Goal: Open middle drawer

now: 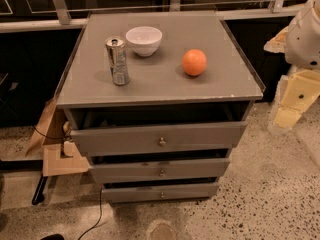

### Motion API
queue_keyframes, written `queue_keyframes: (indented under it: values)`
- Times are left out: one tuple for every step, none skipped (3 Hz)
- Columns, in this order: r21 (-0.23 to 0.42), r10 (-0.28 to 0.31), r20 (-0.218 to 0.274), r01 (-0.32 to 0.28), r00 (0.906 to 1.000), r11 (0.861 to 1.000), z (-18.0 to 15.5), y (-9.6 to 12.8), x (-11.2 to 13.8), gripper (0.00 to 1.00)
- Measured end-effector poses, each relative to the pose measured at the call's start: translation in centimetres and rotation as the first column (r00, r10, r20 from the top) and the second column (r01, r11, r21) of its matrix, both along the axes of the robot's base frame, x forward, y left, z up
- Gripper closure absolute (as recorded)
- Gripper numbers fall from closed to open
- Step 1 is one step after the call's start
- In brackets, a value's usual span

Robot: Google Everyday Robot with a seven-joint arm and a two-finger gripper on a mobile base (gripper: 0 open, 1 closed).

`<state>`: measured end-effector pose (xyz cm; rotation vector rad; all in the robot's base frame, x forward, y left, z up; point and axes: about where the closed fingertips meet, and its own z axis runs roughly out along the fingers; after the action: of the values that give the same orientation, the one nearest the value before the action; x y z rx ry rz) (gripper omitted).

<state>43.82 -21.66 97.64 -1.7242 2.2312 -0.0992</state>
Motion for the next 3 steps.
queue_keyframes:
  values:
    - [0.0, 0.0, 0.0, 0.0, 1.0, 1.0, 0.0, 0.0, 0.0, 0.0]
    - [0.021, -0.007, 0.017, 0.006, 0.9998, 1.0, -1.6, 0.0, -0.1, 0.0]
    - [0.083, -0.018, 0.023, 0.016, 0.9996, 0.996, -6.3, 0.2, -0.3, 0.0]
